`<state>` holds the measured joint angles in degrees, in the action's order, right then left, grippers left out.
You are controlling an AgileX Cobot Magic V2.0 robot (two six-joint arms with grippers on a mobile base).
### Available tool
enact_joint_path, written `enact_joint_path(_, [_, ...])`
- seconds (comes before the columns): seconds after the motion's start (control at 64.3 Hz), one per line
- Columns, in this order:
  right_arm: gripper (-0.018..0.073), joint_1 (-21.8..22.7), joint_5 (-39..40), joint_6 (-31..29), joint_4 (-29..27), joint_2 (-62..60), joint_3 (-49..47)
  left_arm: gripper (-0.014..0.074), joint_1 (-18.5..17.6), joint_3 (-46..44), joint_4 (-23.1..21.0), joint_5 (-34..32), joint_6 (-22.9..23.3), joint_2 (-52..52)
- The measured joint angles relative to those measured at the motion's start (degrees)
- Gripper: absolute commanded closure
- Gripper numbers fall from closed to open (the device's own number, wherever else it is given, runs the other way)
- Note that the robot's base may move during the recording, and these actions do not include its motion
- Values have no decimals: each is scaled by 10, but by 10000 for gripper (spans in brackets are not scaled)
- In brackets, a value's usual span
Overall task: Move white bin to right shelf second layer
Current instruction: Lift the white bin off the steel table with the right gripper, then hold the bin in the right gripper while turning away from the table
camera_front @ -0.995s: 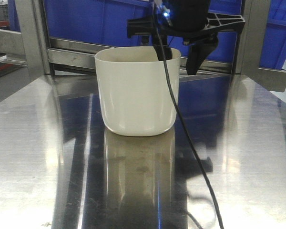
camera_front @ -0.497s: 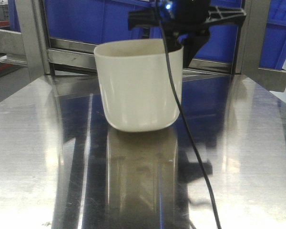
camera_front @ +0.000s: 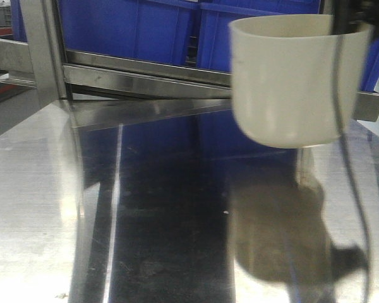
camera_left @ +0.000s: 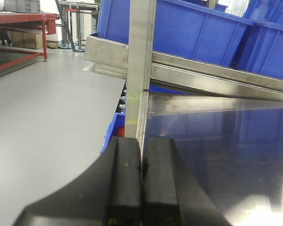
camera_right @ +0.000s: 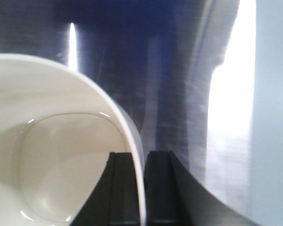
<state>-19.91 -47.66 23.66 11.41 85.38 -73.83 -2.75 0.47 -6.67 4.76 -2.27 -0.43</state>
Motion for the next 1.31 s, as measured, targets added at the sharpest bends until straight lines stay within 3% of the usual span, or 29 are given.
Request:
enact_joint_path(0.155, [494,62,40,-31,-19,-83,94,512,0,0,0,0,0,0])
enact_joint_path(0.373, [494,104,93,-85,-53,-186,211,512,0,0,0,0,0,0])
enact_joint_path(0.606, [494,109,76,-91,-65,-287,281,512,0,0,0,0,0,0])
enact_joint_path(0.948, [494,109,-3,-93,-66,-400,299,512,0,0,0,0,0,0])
enact_joint_path(1.306, [494,109,-35,-93,-66,-419,299,512,0,0,0,0,0,0])
